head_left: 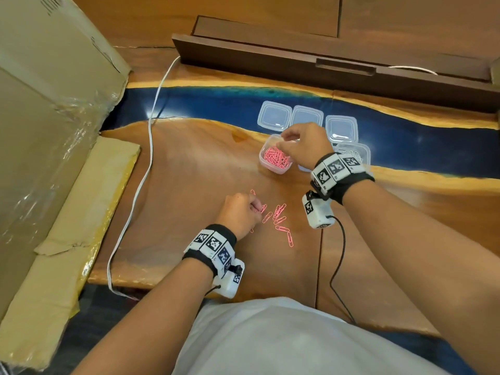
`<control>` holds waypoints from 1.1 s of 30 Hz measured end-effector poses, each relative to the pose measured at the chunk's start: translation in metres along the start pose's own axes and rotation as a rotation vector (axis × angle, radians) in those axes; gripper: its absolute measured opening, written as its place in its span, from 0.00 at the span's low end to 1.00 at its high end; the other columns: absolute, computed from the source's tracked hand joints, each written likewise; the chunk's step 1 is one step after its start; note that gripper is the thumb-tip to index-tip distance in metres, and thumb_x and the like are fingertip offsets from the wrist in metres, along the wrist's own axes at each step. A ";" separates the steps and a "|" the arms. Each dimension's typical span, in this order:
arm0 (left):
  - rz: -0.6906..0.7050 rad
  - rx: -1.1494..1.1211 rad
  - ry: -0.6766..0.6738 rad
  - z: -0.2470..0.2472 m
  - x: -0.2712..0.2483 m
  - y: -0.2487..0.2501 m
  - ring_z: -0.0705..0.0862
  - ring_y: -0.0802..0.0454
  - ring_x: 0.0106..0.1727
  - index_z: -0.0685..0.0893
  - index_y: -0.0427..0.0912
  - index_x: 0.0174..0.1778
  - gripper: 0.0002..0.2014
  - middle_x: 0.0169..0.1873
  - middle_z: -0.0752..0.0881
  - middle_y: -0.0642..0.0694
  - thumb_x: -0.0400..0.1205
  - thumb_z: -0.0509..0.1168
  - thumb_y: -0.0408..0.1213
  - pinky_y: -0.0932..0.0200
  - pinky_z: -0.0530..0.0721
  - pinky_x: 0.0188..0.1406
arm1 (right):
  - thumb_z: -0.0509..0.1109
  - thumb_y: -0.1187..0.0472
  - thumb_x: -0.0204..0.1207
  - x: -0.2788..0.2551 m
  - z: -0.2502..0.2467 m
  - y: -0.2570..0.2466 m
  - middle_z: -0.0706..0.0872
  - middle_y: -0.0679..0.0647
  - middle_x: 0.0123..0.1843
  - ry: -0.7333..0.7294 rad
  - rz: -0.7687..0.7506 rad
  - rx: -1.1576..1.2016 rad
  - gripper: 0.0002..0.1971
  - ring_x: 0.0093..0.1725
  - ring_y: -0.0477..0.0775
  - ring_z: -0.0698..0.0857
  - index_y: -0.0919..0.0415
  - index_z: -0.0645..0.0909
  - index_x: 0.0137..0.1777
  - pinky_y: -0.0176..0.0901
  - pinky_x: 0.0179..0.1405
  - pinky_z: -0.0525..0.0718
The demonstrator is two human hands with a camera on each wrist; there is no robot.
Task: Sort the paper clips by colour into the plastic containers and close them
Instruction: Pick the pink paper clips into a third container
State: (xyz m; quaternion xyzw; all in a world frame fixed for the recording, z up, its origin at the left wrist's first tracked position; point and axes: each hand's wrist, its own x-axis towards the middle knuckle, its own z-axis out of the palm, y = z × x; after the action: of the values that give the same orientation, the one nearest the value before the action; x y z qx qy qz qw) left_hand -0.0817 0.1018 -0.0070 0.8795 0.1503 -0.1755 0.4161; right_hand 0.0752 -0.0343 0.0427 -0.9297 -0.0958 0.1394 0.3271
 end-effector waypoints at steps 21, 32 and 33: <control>0.182 0.165 0.150 -0.048 0.050 0.054 0.85 0.48 0.47 0.86 0.45 0.49 0.07 0.45 0.87 0.47 0.75 0.72 0.36 0.50 0.84 0.54 | 0.73 0.65 0.74 -0.130 0.059 0.069 0.84 0.48 0.39 -0.256 0.018 -0.053 0.06 0.41 0.51 0.83 0.58 0.84 0.50 0.50 0.49 0.84; 0.203 0.493 -0.248 -0.022 0.015 -0.025 0.74 0.43 0.69 0.70 0.50 0.78 0.39 0.69 0.70 0.44 0.70 0.78 0.42 0.48 0.75 0.68 | 0.75 0.57 0.75 -0.093 0.049 0.055 0.76 0.56 0.69 -0.538 -0.205 -0.399 0.29 0.61 0.58 0.81 0.47 0.74 0.76 0.46 0.62 0.78; 0.219 0.486 -0.233 -0.022 0.015 -0.024 0.76 0.43 0.66 0.74 0.49 0.75 0.34 0.66 0.73 0.44 0.72 0.76 0.42 0.48 0.77 0.66 | 0.73 0.57 0.77 -0.092 0.048 0.054 0.78 0.56 0.66 -0.532 -0.227 -0.411 0.25 0.60 0.59 0.82 0.48 0.76 0.74 0.46 0.60 0.78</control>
State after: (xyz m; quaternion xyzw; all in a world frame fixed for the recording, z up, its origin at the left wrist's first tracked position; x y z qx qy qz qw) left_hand -0.0743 0.1350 -0.0168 0.9383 -0.0405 -0.2601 0.2243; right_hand -0.0229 -0.0724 -0.0094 -0.8908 -0.3063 0.3172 0.1102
